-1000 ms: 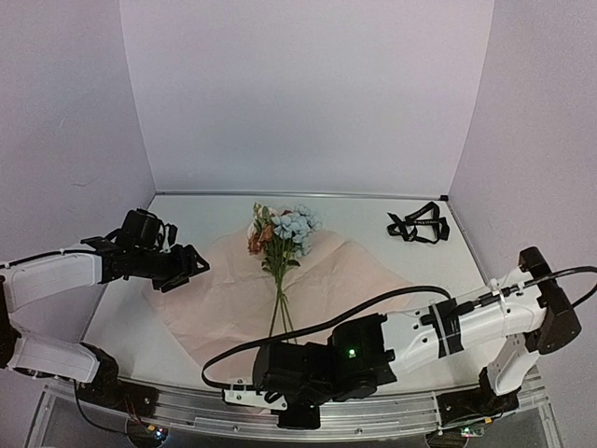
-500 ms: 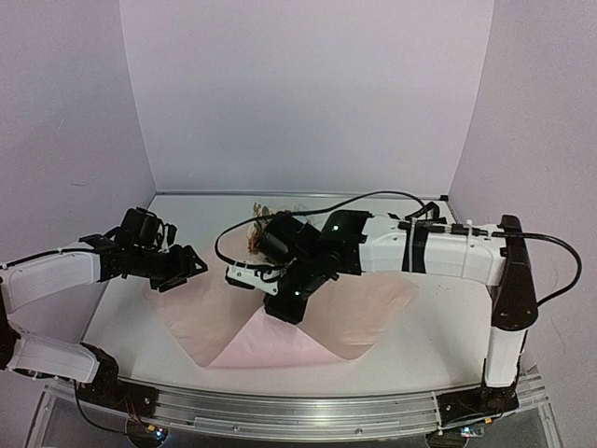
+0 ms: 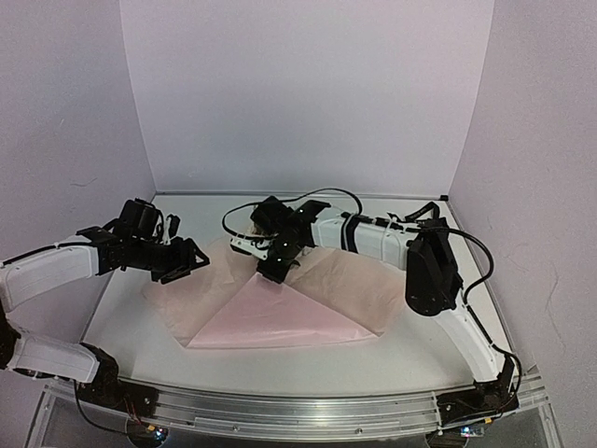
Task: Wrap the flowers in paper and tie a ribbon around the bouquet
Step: Fold the bottom corner of the flattened wrapping paper at the center of the board.
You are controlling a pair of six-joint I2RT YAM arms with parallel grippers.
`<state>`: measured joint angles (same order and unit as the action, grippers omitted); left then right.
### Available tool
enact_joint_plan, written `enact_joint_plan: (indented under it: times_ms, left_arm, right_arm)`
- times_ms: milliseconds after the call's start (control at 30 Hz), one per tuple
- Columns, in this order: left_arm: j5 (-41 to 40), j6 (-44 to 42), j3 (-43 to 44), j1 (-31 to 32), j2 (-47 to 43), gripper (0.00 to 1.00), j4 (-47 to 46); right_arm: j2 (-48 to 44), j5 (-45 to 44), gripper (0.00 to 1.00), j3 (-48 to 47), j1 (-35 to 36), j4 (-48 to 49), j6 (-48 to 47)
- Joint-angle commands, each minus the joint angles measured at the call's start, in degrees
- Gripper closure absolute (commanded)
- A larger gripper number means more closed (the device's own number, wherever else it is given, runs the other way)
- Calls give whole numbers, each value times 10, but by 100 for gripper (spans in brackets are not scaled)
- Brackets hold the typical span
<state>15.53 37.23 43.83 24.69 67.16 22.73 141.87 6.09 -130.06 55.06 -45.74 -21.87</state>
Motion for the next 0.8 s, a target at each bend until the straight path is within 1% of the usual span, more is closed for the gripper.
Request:
enact_joint_plan:
  times_ms: [0, 133, 267, 367, 433, 567, 667, 767]
  left_arm:
    - [39, -8, 11, 5, 5, 35, -19]
    - [63, -4, 7, 33, 22, 36, -39]
    - [61, -8, 20, 80, 57, 37, -43]
    - [64, 3, 22, 111, 88, 40, -56]
    - [75, 12, 18, 119, 103, 42, -72]
    - [78, 15, 17, 127, 125, 45, -75]
    - [81, 17, 13, 129, 137, 47, -78]
    - [85, 19, 12, 132, 151, 51, -81]
  right_arm:
    - [12, -45, 100, -25, -17, 37, -22]
    - [5, -56, 100, -7, -28, 52, -20]
    - [0, -63, 100, 14, -30, 61, -25]
    - [-7, -87, 100, 33, -31, 71, -23]
    - [-6, -98, 100, 35, -32, 72, -25]
    - [-14, -120, 100, 55, -32, 75, -29]
    - [-22, -123, 100, 71, -34, 84, -20]
    - [-23, -120, 99, 66, -36, 85, -10]
